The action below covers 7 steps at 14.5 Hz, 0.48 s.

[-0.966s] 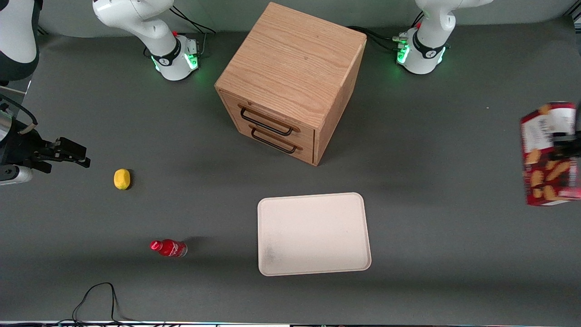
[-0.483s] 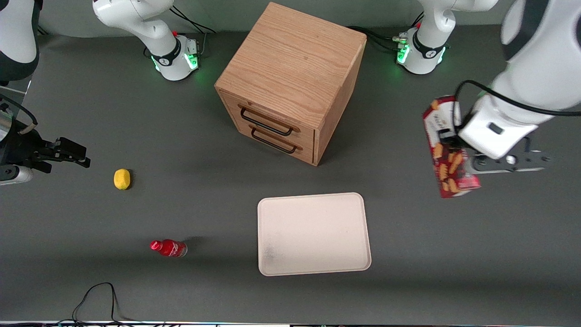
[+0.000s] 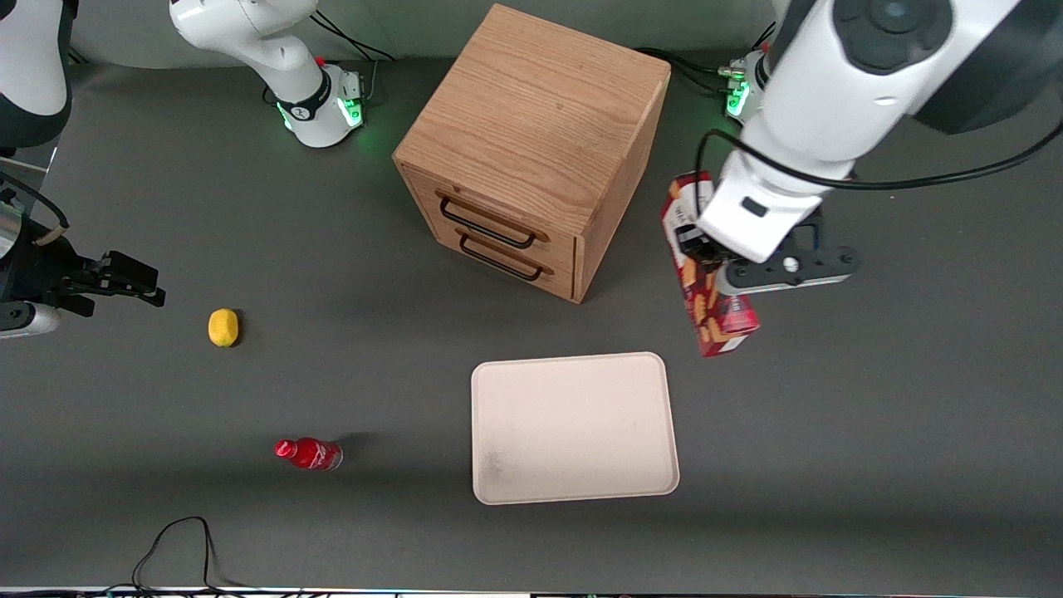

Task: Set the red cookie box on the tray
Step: 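Carry the held box with the left gripper toward the white tray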

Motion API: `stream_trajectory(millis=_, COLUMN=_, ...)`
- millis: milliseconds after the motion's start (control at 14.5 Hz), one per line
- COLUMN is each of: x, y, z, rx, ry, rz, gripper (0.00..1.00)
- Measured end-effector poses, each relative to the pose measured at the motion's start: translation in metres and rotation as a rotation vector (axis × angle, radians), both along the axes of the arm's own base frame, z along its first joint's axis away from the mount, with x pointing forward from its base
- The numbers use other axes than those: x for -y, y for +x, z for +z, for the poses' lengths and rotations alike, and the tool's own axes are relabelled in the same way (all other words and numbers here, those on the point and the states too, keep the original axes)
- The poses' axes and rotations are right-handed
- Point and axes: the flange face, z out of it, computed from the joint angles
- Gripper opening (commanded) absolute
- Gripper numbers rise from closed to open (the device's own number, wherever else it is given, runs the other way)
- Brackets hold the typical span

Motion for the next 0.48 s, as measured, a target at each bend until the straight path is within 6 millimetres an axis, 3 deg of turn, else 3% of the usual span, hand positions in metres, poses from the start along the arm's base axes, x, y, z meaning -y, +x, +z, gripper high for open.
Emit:
stream_trajectory(millis=207, x=0.022, y=0.014, z=-0.01, rx=0.009, ry=-0.016, rz=0.014, gripper=0.0)
stream_trajectory(millis=483, x=0.019, y=0.038, z=-0.034, rx=0.0, ry=-0.011, rz=0.023, gripper=0.0)
